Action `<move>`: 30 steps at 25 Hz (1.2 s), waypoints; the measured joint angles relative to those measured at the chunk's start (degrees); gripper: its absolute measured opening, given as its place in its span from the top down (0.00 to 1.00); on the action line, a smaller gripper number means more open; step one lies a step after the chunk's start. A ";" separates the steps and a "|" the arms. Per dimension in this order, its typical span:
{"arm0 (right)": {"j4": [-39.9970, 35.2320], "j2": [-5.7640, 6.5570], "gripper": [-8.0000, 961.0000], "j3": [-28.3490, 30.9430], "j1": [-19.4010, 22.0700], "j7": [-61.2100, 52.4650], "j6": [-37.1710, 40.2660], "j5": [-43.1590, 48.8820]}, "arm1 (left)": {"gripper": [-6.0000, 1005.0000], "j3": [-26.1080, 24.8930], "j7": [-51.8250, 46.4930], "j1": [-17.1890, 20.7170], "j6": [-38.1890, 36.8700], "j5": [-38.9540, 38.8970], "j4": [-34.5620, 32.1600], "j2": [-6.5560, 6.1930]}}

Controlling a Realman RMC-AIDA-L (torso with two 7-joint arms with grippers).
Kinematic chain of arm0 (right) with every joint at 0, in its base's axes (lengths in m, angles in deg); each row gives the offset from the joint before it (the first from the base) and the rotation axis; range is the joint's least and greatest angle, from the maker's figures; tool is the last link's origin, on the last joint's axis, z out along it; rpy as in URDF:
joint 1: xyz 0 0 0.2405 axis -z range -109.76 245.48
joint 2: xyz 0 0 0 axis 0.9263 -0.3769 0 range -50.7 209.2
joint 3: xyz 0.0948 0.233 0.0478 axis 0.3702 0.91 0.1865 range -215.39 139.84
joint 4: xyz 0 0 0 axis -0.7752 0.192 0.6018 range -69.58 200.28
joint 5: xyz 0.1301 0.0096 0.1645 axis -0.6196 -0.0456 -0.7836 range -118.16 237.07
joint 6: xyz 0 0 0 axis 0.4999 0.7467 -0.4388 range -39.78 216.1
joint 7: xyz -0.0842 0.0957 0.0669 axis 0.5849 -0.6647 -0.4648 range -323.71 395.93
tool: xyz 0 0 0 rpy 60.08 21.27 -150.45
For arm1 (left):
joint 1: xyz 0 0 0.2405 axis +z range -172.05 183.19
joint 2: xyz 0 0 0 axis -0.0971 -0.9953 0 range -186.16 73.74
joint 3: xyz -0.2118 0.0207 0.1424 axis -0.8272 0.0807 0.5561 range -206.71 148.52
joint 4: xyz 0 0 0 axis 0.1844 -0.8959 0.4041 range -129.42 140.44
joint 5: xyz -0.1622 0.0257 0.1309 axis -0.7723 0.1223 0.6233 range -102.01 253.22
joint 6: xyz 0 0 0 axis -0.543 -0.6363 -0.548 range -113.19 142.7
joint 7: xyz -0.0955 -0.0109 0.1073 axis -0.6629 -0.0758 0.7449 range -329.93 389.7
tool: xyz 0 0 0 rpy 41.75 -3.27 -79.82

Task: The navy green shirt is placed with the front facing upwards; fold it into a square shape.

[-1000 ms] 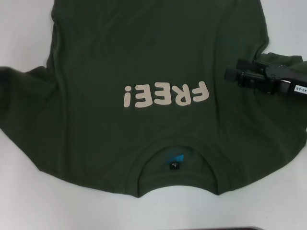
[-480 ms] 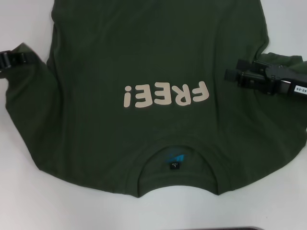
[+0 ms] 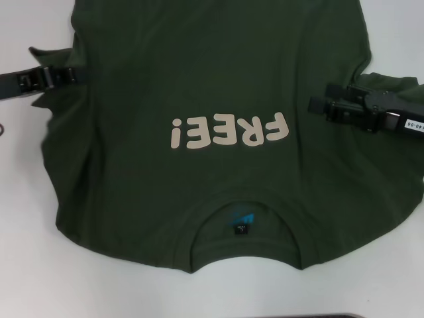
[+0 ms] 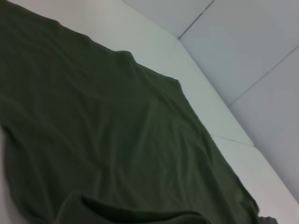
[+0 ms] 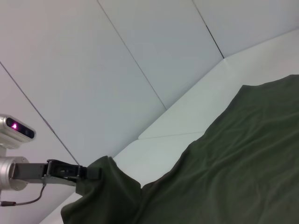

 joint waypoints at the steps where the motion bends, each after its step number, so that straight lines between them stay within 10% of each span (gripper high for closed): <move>1: 0.05 -0.02 0.05 0.01 0.01 0.03 0.00 0.00 | 0.99 0.00 0.25 -0.20 0.24 -0.06 0.44 0.12; 30: 0.52 -0.08 0.05 0.07 0.19 0.26 -0.02 0.00 | 0.98 0.07 3.21 -2.47 7.06 -2.95 7.41 2.72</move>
